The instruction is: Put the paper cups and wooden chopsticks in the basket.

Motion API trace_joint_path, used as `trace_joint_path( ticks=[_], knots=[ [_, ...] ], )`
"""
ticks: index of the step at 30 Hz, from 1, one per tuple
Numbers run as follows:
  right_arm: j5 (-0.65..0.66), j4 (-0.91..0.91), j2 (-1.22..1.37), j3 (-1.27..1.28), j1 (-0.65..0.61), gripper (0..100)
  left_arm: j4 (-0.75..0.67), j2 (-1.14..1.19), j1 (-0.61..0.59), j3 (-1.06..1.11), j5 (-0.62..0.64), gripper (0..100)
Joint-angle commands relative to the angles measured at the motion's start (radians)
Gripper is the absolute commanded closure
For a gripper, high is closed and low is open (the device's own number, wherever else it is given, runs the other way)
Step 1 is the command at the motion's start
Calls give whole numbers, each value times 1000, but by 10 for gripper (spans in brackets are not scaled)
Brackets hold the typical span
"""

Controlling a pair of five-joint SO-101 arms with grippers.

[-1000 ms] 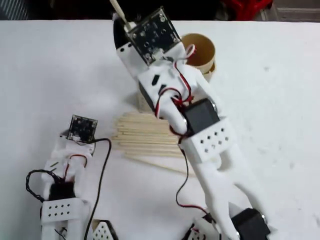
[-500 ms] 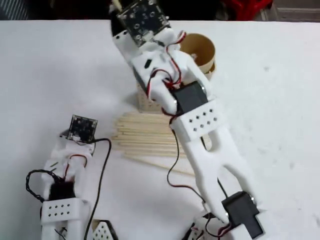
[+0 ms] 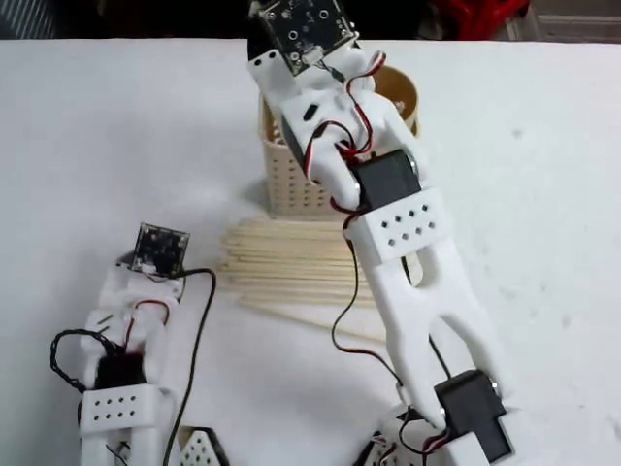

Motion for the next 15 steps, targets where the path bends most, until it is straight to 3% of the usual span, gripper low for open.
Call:
trace_joint_path(
  ticks=[1,9,12,15],
  knots=[
    [-5,117,-56,-49,12,981,3,-15,19,-2,-8,846],
    [-5,737,-260,-38,12,981,3,-15,19,-2,-8,846],
    [-5,947,-321,64,12,981,3,-15,19,-2,-8,846],
    [-5,1040,-378,250,12,981,3,-15,19,-2,-8,846]
  ],
)
